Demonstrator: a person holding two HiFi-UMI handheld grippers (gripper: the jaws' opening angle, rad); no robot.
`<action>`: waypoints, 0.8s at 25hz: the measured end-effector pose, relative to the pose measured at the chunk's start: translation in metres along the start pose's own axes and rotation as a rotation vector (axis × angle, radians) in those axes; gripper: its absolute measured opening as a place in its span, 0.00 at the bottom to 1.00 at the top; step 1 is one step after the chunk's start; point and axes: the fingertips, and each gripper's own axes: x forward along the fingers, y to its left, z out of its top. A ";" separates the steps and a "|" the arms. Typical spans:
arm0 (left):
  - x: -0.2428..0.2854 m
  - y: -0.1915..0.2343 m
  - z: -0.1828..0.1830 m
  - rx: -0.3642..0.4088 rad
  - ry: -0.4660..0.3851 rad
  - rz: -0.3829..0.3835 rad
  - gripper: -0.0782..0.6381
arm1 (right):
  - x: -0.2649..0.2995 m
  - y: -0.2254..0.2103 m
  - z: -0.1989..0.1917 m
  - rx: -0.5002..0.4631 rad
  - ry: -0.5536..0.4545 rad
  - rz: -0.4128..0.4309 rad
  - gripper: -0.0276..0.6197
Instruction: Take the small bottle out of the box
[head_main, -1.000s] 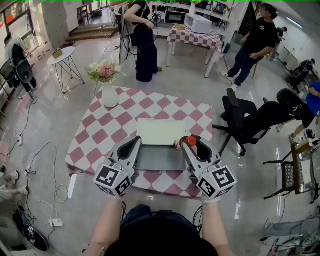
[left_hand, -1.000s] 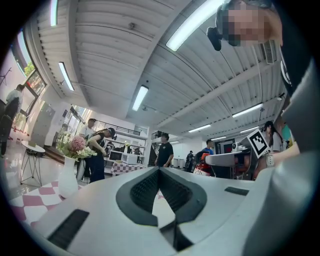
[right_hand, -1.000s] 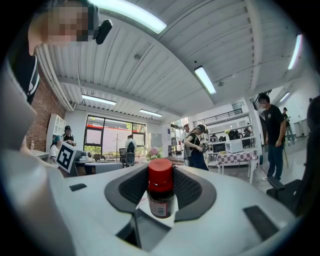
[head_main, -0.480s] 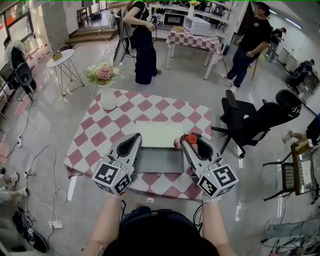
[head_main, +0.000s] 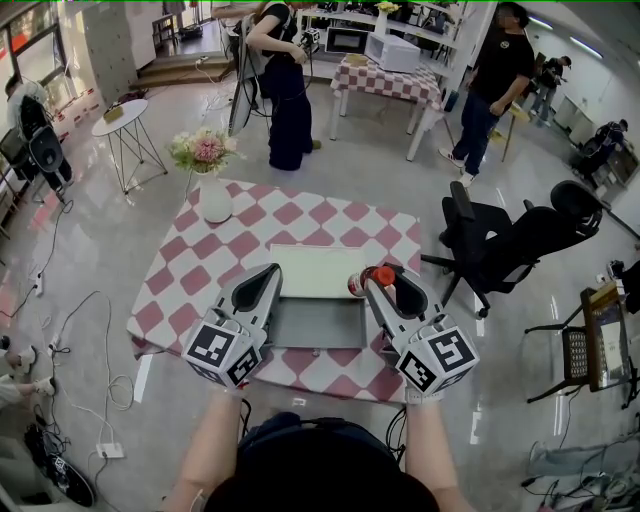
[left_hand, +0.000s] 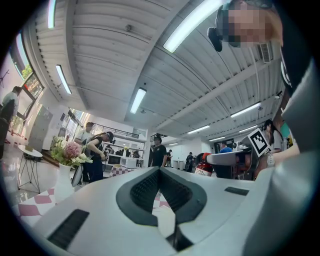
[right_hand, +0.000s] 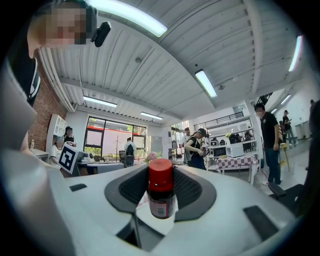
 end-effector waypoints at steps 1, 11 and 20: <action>0.000 0.000 0.001 0.000 0.000 0.001 0.12 | 0.000 0.000 0.001 0.000 -0.001 0.000 0.27; 0.002 0.003 0.005 0.006 -0.010 -0.002 0.12 | 0.000 -0.001 0.005 -0.005 -0.012 -0.010 0.27; 0.002 0.001 0.004 0.002 -0.014 -0.005 0.12 | -0.005 -0.001 0.007 -0.008 -0.018 -0.019 0.27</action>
